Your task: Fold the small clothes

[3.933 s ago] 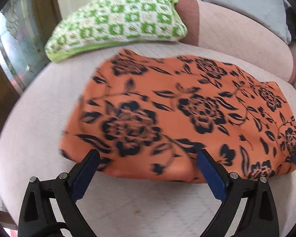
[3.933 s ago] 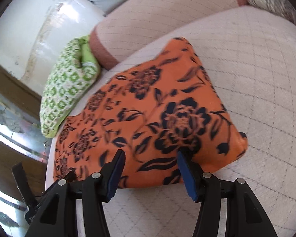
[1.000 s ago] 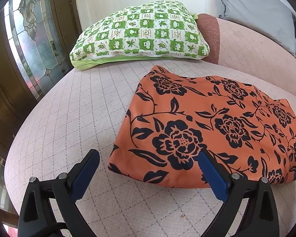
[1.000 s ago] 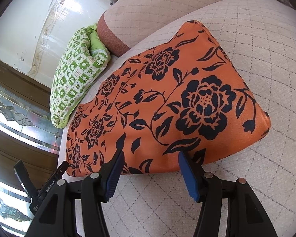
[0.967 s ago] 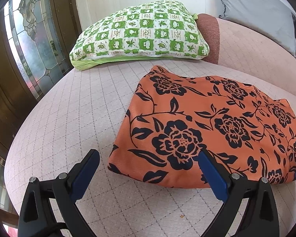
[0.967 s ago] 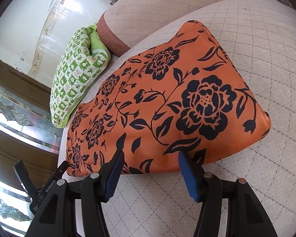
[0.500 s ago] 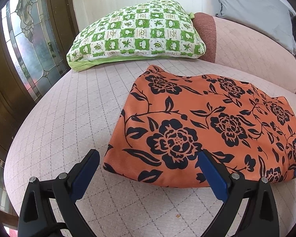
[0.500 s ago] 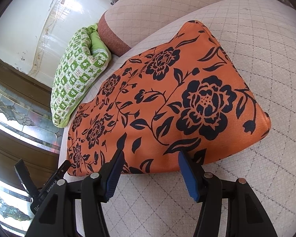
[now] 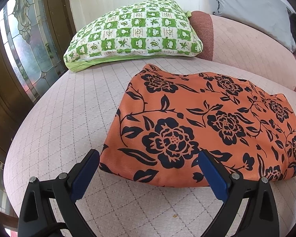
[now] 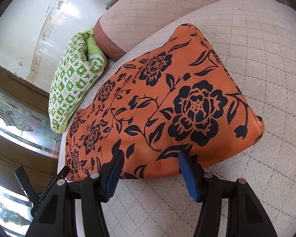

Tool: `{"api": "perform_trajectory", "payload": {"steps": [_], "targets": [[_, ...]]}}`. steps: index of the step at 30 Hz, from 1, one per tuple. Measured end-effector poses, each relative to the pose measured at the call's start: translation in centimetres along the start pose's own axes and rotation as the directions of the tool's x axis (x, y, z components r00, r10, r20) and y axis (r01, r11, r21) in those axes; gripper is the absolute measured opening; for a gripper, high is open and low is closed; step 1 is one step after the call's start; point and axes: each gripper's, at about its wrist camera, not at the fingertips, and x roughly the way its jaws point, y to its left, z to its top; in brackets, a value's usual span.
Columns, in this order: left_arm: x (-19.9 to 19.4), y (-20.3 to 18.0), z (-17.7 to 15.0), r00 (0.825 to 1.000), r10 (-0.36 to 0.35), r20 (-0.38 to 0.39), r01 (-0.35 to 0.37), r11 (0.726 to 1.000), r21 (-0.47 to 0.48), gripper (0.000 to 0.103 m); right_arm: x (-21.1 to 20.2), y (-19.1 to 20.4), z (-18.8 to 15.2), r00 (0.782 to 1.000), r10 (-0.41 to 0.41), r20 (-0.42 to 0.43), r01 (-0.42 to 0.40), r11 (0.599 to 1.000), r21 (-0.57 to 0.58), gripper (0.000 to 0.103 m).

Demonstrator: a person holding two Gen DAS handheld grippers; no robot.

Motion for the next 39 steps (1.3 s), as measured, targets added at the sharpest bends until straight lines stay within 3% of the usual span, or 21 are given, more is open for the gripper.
{"api": "perform_trajectory", "payload": {"steps": [12, 23, 30, 34, 39], "targets": [[0.4, -0.4, 0.2, 1.0, -0.008, -0.004, 0.008, 1.0, 0.002, 0.1, 0.2, -0.6, 1.0, 0.999, -0.009, 0.037, 0.008, 1.0, 0.014, 0.061], [0.4, -1.2, 0.0, 1.0, -0.008, -0.008, 0.009, 1.0, 0.023, 0.1, 0.8, -1.6, 1.2, 1.0, -0.027, 0.015, 0.026, 0.999, 0.045, 0.061], [0.4, -1.2, 0.0, 1.0, -0.012, -0.01, 0.012, 1.0, 0.02, 0.1, -0.8, -0.1, 1.1, 0.995, -0.01, 0.098, 0.013, 1.0, -0.026, 0.061], [0.5, -1.4, 0.0, 1.0, -0.014, -0.014, 0.015, 1.0, 0.027, 0.1, 1.1, -0.8, 1.1, 0.996, -0.089, 0.013, 0.089, 0.996, -0.003, 0.062], [0.4, -1.5, -0.1, 1.0, -0.018, -0.016, 0.018, 1.0, 0.026, 0.1, 0.6, -1.5, 1.2, 0.999, -0.037, 0.012, 0.037, 0.998, 0.044, 0.062]]}}
